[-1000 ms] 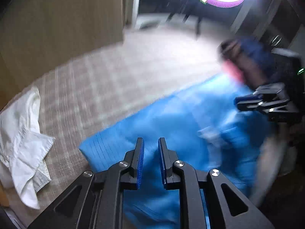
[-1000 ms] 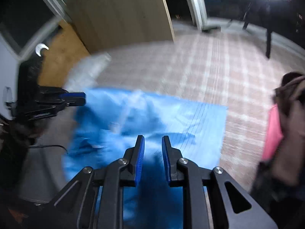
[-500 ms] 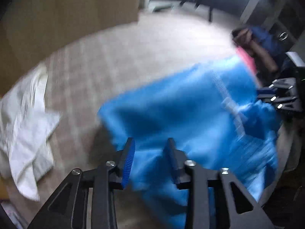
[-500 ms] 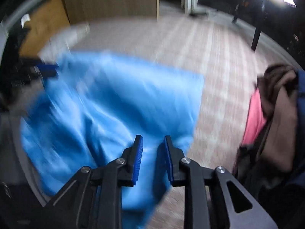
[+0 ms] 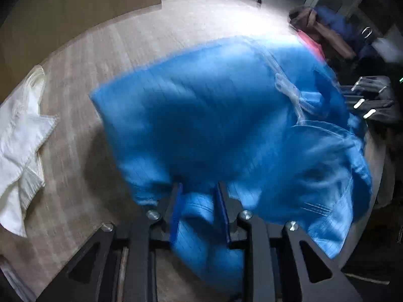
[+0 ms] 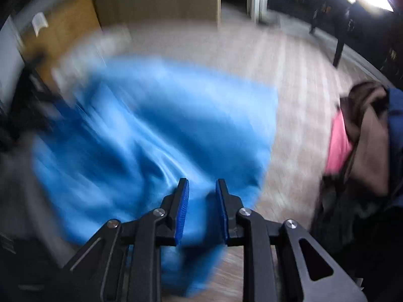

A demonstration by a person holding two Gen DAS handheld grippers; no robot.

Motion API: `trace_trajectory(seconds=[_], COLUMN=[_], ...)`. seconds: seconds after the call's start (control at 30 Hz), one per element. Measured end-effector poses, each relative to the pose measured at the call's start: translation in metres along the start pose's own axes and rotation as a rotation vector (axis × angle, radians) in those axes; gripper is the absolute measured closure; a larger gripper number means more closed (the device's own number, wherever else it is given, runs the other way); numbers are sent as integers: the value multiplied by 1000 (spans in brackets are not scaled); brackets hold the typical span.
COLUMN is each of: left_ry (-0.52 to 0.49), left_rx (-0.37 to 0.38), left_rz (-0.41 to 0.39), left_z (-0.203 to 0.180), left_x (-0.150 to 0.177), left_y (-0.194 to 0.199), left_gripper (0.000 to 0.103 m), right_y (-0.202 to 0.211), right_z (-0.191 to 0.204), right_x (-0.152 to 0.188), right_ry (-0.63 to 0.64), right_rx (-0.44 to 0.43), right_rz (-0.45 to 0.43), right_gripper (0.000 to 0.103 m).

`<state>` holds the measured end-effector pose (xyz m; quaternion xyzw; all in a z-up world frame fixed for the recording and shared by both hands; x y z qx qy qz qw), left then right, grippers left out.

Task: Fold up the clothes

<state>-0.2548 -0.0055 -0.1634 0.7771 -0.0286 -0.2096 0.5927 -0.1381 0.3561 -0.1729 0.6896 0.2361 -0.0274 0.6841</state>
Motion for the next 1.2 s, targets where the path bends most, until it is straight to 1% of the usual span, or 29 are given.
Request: trace_trajectory(seconds=[0.03, 0.07, 0.13, 0.17, 0.23, 0.27, 0.3, 0.33, 0.37, 0.4, 0.47, 0.6, 0.63, 0.67, 0.73, 0.8, 0.9, 0.93, 1.03, 1.1, 1.13, 1.2], left_ry=[25, 34, 2, 0, 0, 0, 0, -1, -1, -1, -1, -2, -26, -52, -133, -217, -348, -397, -487, -533, -537, -516], left_rx=[-5, -19, -13, -10, -5, -3, 0, 3, 5, 8, 13, 23, 3, -19, -9, -4, -9, -29, -43, -41, -34, 1], left_rz=[-1, -10, -49, -50, -49, -48, -48, -47, -47, -46, -45, -43, -52, -63, -75, -73, -46, -29, 7, 36, 45, 58], left_z=[2, 1, -14, -17, -24, -27, -30, -34, -37, -40, -47, -60, -64, -69, -85, -100, -123, -129, -142, -147, -144, -140], left_x=[2, 5, 15, 17, 22, 24, 27, 29, 31, 34, 38, 48, 51, 55, 64, 70, 75, 75, 69, 66, 65, 62], left_y=[8, 19, 46, 46, 44, 43, 41, 40, 39, 38, 35, 31, 36, 42, 56, 63, 63, 58, 42, 30, 29, 23], left_gripper=[78, 82, 80, 79, 72, 67, 65, 65, 65, 65, 65, 66, 66, 66, 65, 65, 65, 65, 65, 65, 67, 101], right_y=[4, 9, 34, 50, 73, 82, 86, 88, 88, 85, 77, 44, 39, 39, 46, 58, 65, 67, 61, 52, 48, 42], right_z=[-4, -8, -14, -14, 0, 9, 21, 29, 42, 56, 76, 106, 109, 109, 104, 98, 106, 108, 121, 123, 123, 119], right_x=[6, 11, 15, 17, 19, 18, 16, 14, 9, 3, -4, -9, -6, -2, 5, 11, 11, 10, 11, 13, 15, 19], right_ry=[-20, -43, -107, -132, -151, -153, -151, -150, -147, -136, -115, -72, -65, -66, -91, -137, -135, -133, -112, -115, -119, -132], right_rx=[5, 5, -43, -73, -147, -176, -184, -187, -195, -206, -192, -119, -112, -110, -123, -166, -174, -175, -164, -137, -123, -126], right_rz=[0, -2, -53, -85, -122, -136, -147, -155, -163, -169, -147, -38, -11, -4, -4, -10, -5, -3, 20, 47, 63, 85], right_gripper=[81, 81, 81, 81, 80, 74, 67, 51, 41, 41, 41, 41, 41, 41, 41, 41, 41, 41, 41, 41, 41, 53])
Point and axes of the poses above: each gripper's, at about its wrist camera, not at the fingertips, and y roughly against the way its jaws point, z to its left, x to its underside, the point moved 2 cm from there along -y, roughly the way its jaws point, and after that the axes turned 5 degrees about x, right-handed, at the moved point
